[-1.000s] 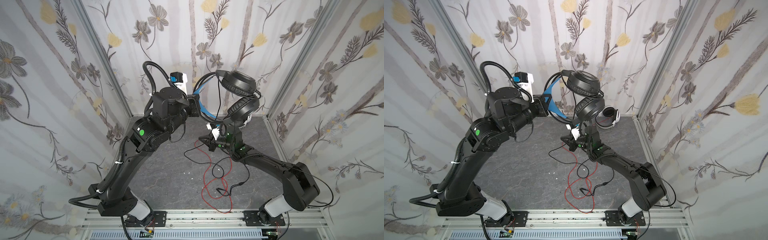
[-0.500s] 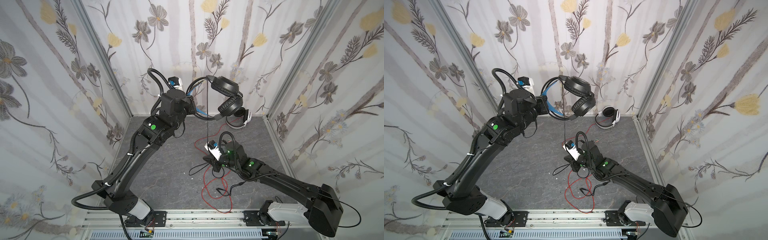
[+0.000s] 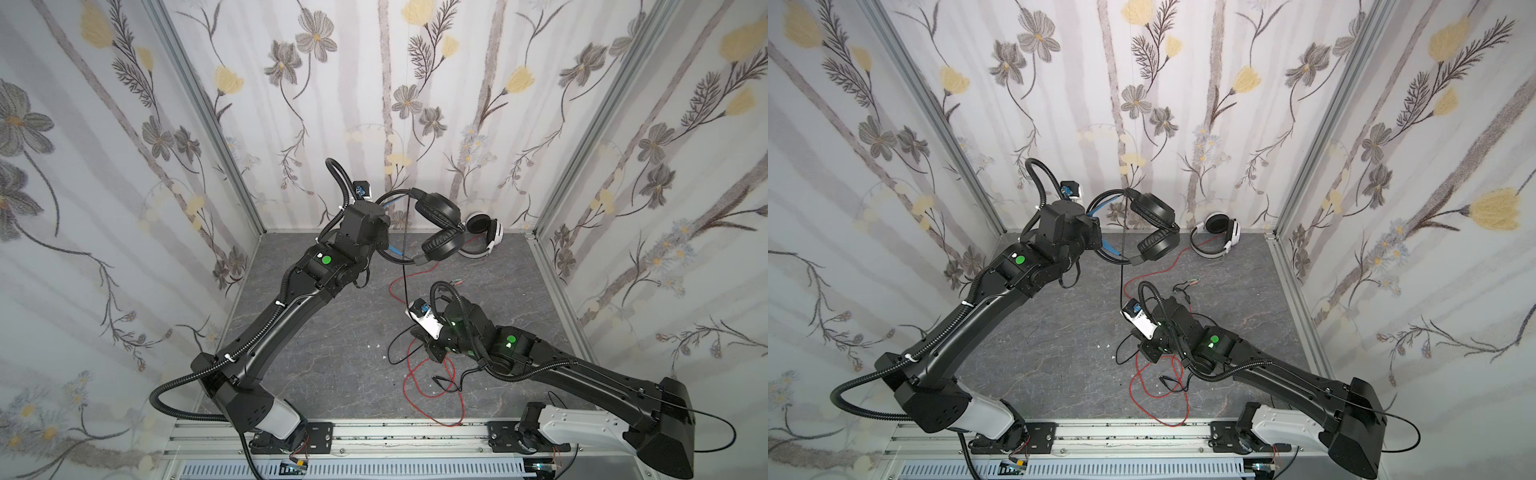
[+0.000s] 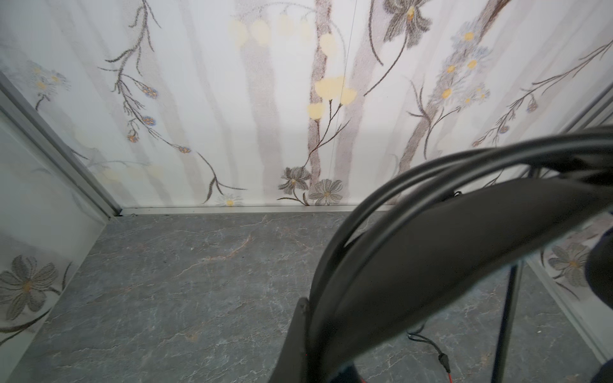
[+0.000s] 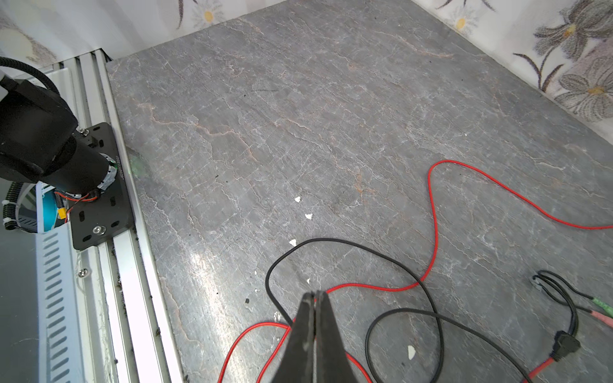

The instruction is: Wrap the headphones

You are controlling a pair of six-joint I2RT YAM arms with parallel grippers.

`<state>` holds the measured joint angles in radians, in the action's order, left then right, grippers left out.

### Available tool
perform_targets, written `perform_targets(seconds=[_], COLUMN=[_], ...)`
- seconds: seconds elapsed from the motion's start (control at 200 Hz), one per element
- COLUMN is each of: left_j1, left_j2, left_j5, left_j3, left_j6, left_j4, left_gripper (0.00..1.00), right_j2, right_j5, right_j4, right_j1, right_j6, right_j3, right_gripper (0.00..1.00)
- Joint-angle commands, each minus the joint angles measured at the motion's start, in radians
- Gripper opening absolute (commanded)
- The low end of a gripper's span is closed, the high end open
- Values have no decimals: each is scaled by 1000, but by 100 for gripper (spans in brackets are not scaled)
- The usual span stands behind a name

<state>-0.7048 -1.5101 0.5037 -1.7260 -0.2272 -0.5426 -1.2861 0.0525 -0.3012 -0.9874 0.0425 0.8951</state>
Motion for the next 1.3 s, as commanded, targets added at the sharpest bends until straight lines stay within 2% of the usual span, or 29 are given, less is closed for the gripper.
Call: perform_targets(seconds=[0.0,0.335,0.48,0.605,0.739,0.969,1.299], left_j1=[-18,-115,-128,-127,-134,-137,-136], left_j2=[11,21,37,62,60,68,91], left_j5=[156,339,358,273,172,82,-92], left_j3=[45,186,224,255,263,266,279], left_j6=[66,313,387,417,451,478,532], left_j4=[178,155,143,128,64,-18,-171], left_gripper=[0,0,0,0,0,0,0], right_j2=[7,-5,-1,1,-20,-32,-32], right_j5=[-5,-146,-165,-196,-281,-482,-759], right_j4=[-90,-283,-329,-353,-414,-472,-443], right_j1=[-7,-7,-6,-6,-7,-5,-25], right_j6=[62,114,123,137,191,298,328], right_j3=[51,204,237,268,327,387,399], right_gripper=[0,0,0,0,0,0,0])
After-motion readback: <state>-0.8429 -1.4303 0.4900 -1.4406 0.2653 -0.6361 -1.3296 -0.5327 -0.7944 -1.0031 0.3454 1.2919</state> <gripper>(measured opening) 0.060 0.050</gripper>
